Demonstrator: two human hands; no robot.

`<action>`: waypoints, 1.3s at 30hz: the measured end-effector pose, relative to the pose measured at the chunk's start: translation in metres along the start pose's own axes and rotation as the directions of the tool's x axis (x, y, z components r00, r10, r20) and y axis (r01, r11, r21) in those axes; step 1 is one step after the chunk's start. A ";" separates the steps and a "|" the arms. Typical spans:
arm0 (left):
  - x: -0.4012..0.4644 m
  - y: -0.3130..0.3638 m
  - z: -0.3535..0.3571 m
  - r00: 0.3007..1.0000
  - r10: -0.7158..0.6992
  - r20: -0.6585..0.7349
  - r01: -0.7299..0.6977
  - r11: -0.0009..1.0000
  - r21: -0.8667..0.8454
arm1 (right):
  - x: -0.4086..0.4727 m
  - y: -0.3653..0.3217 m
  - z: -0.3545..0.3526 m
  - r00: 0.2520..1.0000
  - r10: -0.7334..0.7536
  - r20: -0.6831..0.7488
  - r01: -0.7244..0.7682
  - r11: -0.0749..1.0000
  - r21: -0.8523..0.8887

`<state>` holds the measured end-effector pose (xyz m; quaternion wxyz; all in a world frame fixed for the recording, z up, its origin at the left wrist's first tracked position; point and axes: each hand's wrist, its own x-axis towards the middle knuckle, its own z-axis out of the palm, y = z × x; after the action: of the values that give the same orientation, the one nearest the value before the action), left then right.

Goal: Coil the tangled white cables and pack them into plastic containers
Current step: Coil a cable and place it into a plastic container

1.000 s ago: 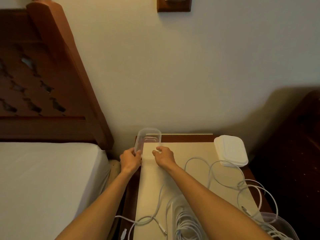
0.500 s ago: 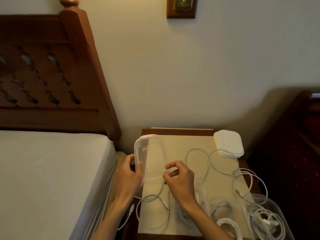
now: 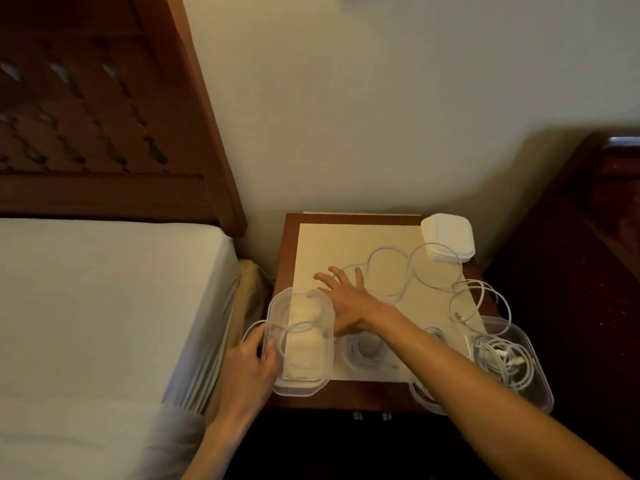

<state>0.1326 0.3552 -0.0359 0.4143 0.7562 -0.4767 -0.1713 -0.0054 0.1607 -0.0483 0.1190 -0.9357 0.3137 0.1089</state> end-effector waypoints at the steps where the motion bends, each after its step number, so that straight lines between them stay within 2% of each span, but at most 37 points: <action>1: -0.006 0.000 -0.002 1.000 -0.005 -0.006 0.004 1.000 -0.019 | 0.004 -0.003 0.004 0.998 -0.023 0.060 0.026 0.999 -0.046; 5: -0.017 -0.005 -0.008 0.999 -0.016 -0.032 0.015 0.999 -0.032 | 0.018 -0.012 0.020 0.989 -0.061 0.134 0.089 0.973 -0.213; 7: -0.020 -0.012 -0.008 0.999 -0.048 -0.020 0.047 0.998 -0.036 | 0.022 -0.019 0.025 0.992 -0.074 0.105 0.098 0.963 -0.251; 12: -0.025 -0.029 -0.006 0.994 -0.113 0.010 0.113 0.993 -0.043 | 0.024 -0.039 0.011 0.998 -0.065 0.019 0.068 0.984 -0.165; 20: -0.025 -0.039 -0.003 0.989 -0.146 0.017 0.146 0.989 -0.019 | 0.047 -0.030 0.010 0.991 -0.097 -0.096 0.061 0.945 -0.321; 23: -0.022 -0.039 0.001 0.989 -0.146 0.028 0.147 0.989 -0.034 | 0.060 -0.017 0.006 0.990 -0.051 -0.132 0.001 0.936 -0.351; 28: -0.012 -0.035 0.010 0.991 -0.131 0.035 0.133 0.989 -0.067 | 0.085 0.017 -0.016 0.944 0.066 -0.323 -0.151 0.958 -0.243; 33: 0.005 -0.031 0.021 0.993 -0.110 0.045 0.112 0.993 -0.042 | 0.099 0.051 -0.039 0.898 0.162 -0.410 -0.240 0.960 -0.146; 39: 0.023 -0.038 0.033 0.983 -0.154 0.100 0.147 0.987 0.069 | 0.093 0.058 -0.038 0.885 0.198 -0.422 -0.172 0.980 0.101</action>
<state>0.1441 0.3282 -0.0823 0.3512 0.7922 -0.4443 -0.2272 0.0364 0.0524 -0.0476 0.0645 -0.8984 0.4231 -0.0986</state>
